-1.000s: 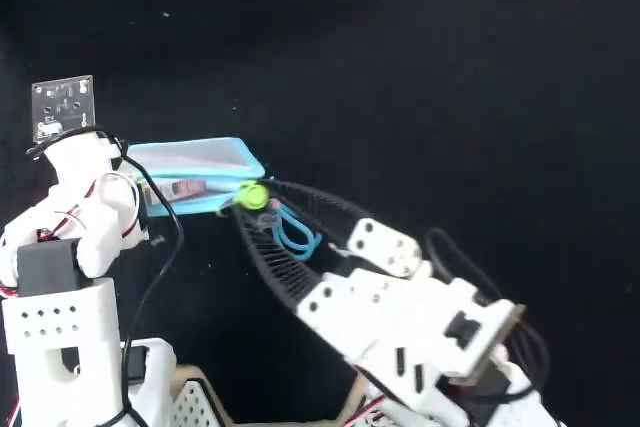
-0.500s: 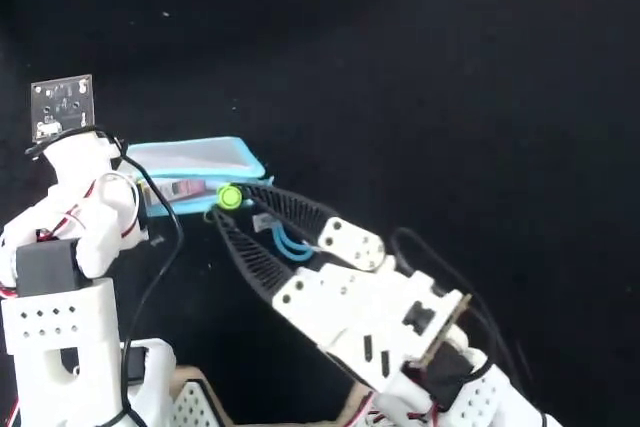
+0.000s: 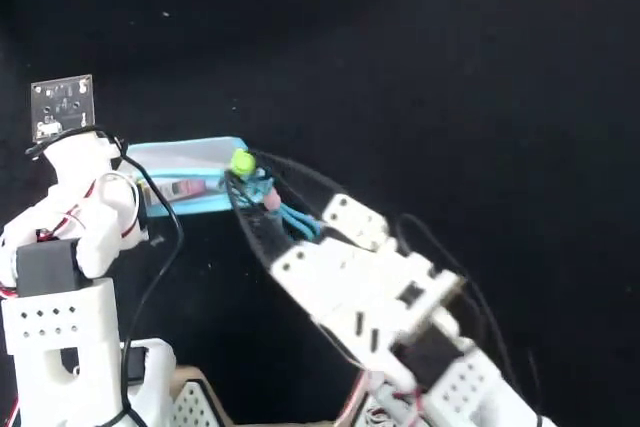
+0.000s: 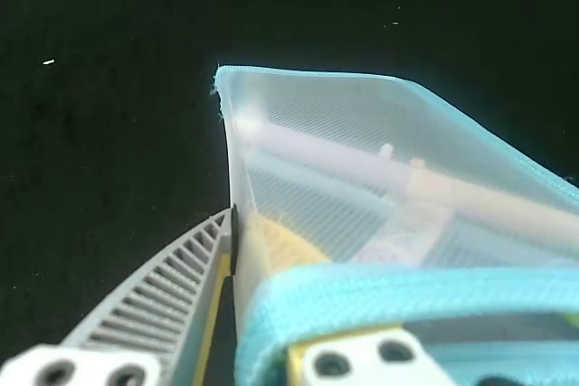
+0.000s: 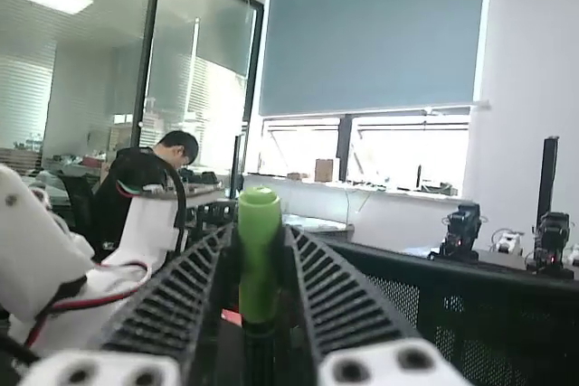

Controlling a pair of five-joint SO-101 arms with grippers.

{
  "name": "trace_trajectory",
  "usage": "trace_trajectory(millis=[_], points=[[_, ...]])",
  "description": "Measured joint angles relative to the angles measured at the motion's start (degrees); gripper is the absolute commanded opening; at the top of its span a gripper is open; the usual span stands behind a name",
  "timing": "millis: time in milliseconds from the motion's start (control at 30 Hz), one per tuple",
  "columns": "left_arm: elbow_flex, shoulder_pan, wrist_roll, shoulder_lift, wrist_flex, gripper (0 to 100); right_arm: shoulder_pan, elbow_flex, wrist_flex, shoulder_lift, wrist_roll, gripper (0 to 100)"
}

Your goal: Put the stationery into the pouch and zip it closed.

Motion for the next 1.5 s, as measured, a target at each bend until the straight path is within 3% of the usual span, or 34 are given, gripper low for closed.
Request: trace_trajectory(millis=[200, 533, 767, 833, 900, 1000, 1067, 1233, 1367, 1500], points=[[0.0, 0.1, 0.0, 0.0, 0.0, 3, 0.0, 0.4, -4.8, 12.0, -0.1, 1.1], [0.1, 0.3, 0.0, 0.1, 0.0, 3, 0.1, 0.9, -4.0, 28.7, 0.0, 1.1], [0.1, 0.1, 0.0, 0.1, 0.0, 3, 0.1, 0.9, -2.3, 26.6, 0.1, 1.6], [0.1, 0.1, 0.0, 0.1, 0.0, 3, 0.3, 0.9, 0.5, 24.5, 0.1, 6.4], [0.1, 0.1, 0.0, 0.1, 0.0, 3, 0.4, 0.4, 6.1, 21.7, 0.1, 18.3], [0.1, 0.1, 0.0, 0.1, 0.0, 3, -0.1, -5.3, 20.7, 18.8, 0.0, 34.6], [0.1, 0.2, 0.0, 0.1, 0.0, 3, -0.4, -11.0, 32.4, 18.2, 0.0, 37.2], [0.1, 0.1, 0.0, 0.1, 0.0, 3, -0.4, -25.1, 52.7, 17.6, 0.0, 22.8], [0.1, 0.1, 0.0, 0.1, 0.0, 3, -0.2, -29.3, 54.9, 17.5, 0.0, 6.2], [0.1, 0.1, 0.0, 0.1, 0.0, 3, -0.4, -27.6, 51.1, 17.6, 0.0, 8.2]])
